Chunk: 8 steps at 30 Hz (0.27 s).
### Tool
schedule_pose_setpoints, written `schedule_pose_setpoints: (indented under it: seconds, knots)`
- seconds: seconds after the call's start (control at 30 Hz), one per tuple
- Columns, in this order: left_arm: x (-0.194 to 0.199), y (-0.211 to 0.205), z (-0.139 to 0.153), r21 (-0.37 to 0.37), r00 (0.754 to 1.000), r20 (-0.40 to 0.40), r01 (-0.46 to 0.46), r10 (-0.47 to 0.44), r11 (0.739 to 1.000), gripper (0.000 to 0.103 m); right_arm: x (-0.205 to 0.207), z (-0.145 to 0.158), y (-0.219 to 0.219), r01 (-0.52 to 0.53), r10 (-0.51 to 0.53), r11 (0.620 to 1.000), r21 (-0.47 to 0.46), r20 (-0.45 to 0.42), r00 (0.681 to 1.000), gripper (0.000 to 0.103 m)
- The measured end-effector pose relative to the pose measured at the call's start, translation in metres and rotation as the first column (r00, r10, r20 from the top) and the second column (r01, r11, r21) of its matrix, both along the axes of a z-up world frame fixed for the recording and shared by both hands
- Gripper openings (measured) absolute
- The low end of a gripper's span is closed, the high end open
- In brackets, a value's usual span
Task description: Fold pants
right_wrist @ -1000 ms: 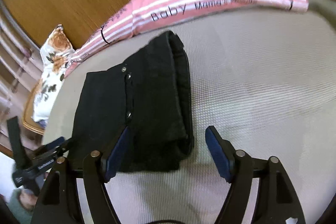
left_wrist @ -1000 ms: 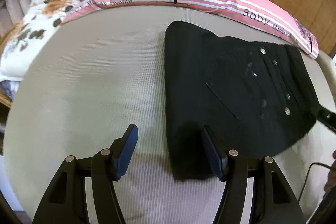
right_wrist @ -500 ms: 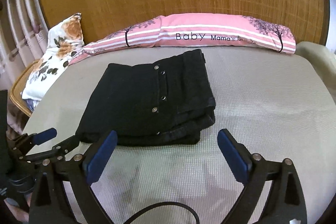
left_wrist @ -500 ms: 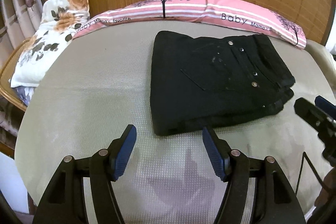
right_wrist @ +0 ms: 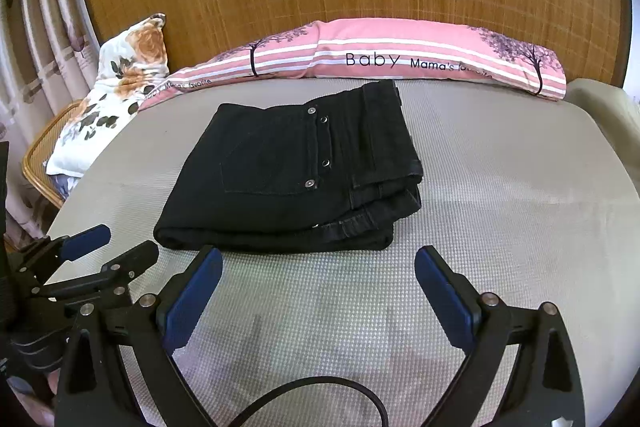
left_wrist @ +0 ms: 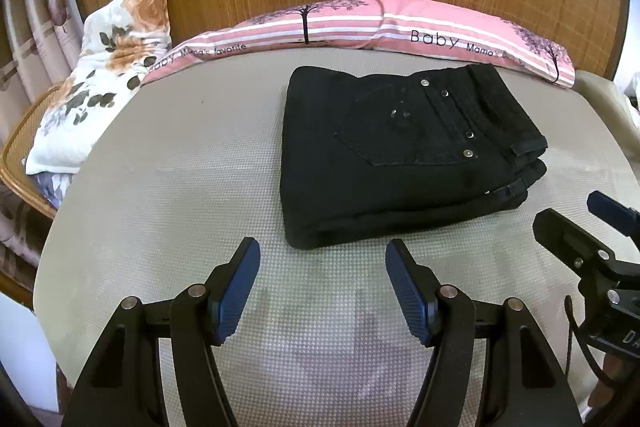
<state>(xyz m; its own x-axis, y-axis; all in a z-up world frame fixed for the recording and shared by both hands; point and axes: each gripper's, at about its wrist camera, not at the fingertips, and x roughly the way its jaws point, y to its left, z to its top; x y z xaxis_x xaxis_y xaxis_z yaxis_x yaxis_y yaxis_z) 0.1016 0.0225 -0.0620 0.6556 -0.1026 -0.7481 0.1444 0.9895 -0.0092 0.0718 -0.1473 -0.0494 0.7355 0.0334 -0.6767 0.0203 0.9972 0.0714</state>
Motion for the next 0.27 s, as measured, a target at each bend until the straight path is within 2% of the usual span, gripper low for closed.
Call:
schedule_pose_setpoints:
  seconds: [0.27]
  knots:
    - [-0.0005, 0.0024, 0.0008, -0.016, 1.0, -0.012, -0.002, 0.002, 1.0, 0.066, -0.0012, 0.0011, -0.0002, 0.004, -0.004, 1.0, 0.007, -0.001, 1.0, 0.096]
